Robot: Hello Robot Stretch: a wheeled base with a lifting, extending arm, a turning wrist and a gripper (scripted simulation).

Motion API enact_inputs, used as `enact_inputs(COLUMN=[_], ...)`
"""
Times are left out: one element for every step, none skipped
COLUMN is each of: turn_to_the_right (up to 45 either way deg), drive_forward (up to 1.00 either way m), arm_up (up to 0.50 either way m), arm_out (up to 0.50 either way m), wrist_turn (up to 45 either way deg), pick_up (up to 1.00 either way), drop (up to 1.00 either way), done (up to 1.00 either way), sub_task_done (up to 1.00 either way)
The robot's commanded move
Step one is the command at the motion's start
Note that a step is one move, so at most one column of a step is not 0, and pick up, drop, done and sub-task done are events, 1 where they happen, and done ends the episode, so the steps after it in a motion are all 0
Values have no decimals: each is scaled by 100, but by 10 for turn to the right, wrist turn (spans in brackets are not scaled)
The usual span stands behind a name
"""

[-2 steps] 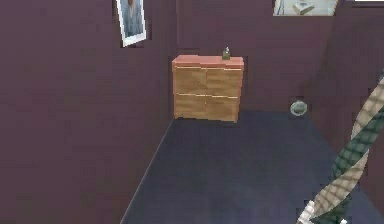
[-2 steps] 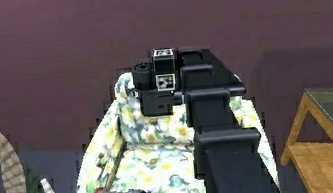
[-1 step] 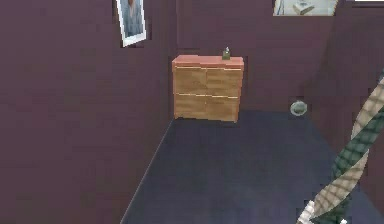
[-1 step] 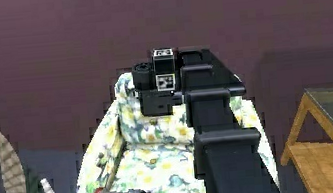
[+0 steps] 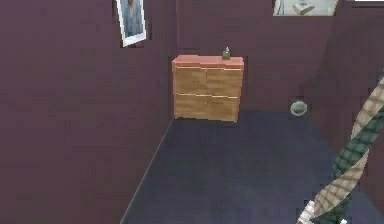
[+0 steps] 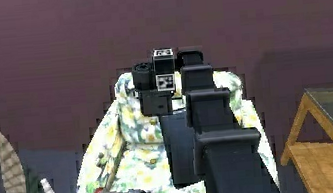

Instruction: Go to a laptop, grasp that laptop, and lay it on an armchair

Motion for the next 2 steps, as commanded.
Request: enact_inputs(turn_to_the_right=[0, 0], drive_forward=[0, 0], arm_up=[0, 0], arm_out=[-10, 0], wrist_turn=[0, 0], pick_up=[0, 0], drop=[0, 0], done=[0, 100], sub_task_done=[0, 0])
